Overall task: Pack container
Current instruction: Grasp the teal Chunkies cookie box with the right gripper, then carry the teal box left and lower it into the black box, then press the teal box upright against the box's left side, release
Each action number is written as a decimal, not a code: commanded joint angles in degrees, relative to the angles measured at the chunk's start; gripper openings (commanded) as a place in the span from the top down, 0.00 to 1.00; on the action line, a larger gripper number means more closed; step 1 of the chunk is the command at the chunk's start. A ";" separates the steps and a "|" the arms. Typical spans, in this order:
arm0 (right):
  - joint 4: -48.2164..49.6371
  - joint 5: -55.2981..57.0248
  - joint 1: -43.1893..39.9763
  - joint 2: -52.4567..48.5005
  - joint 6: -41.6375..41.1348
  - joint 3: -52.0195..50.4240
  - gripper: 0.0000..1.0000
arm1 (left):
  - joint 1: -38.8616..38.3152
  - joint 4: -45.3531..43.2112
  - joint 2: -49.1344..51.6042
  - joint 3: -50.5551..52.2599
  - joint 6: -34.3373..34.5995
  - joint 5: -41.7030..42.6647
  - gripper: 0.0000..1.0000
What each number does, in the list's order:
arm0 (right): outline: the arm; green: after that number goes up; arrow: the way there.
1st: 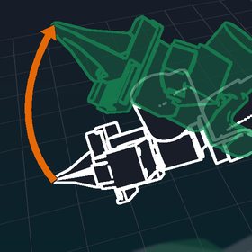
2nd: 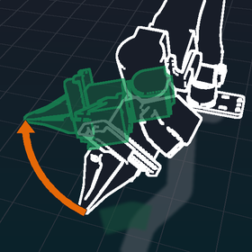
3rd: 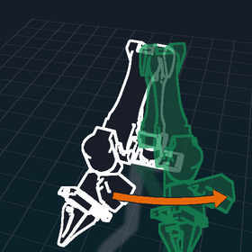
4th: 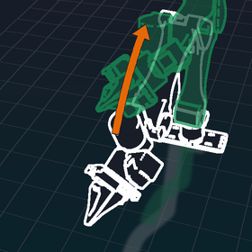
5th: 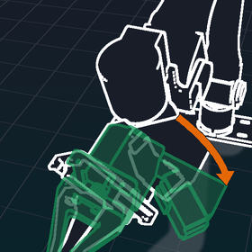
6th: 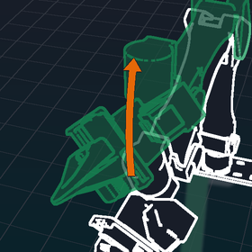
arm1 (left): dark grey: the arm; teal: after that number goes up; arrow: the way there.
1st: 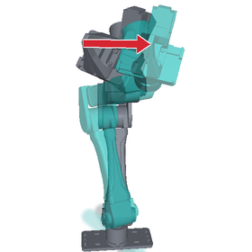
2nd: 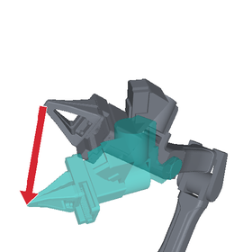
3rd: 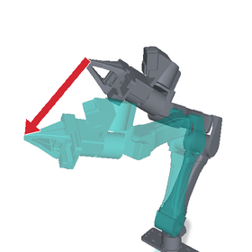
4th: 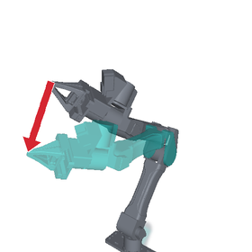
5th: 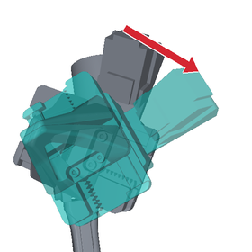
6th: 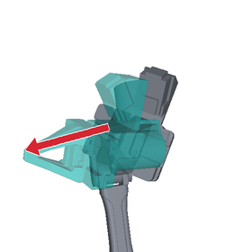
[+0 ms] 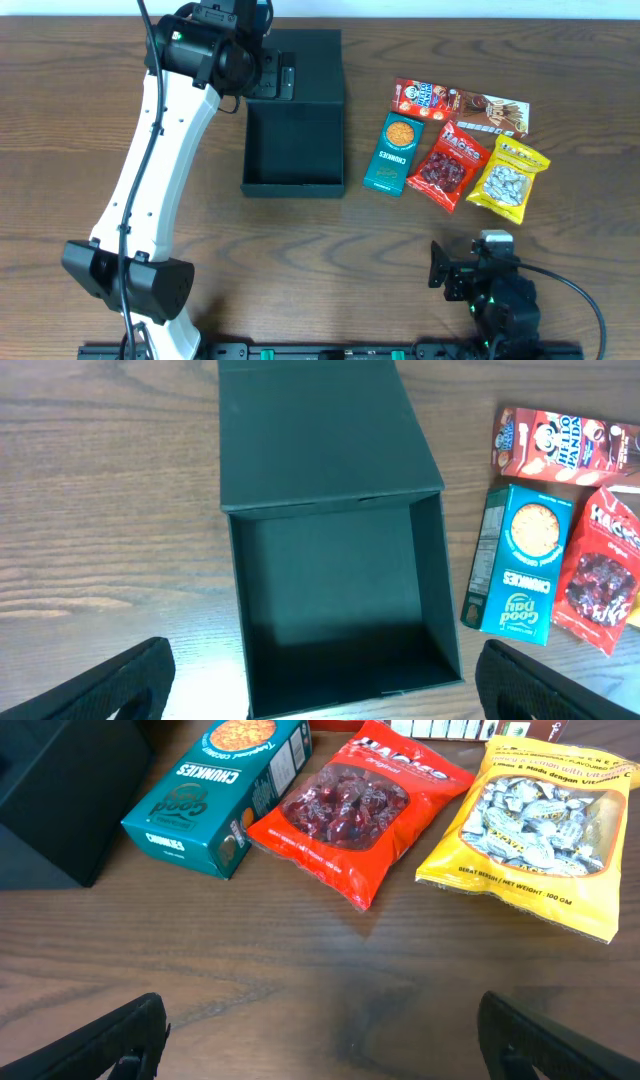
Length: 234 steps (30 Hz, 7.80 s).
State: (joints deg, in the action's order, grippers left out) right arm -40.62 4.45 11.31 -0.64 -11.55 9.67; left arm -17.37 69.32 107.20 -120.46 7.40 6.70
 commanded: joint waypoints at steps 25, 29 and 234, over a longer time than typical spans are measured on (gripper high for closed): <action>39.30 -18.43 -0.46 -13.05 -36.15 1.38 0.01 | 5.20 -0.55 0.46 0.09 -3.56 0.68 0.05; 39.60 -19.93 -0.48 -29.09 -31.08 8.83 0.01 | 8.39 -0.57 0.46 0.09 -3.58 4.55 0.05; -17.00 -7.19 23.41 -126.70 -9.88 105.11 0.99 | 32.35 1.42 0.48 0.33 -2.51 2.34 0.05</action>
State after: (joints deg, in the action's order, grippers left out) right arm -56.27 -6.59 37.06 -132.66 -25.71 110.32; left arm 14.90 70.50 107.22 -120.46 4.49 8.67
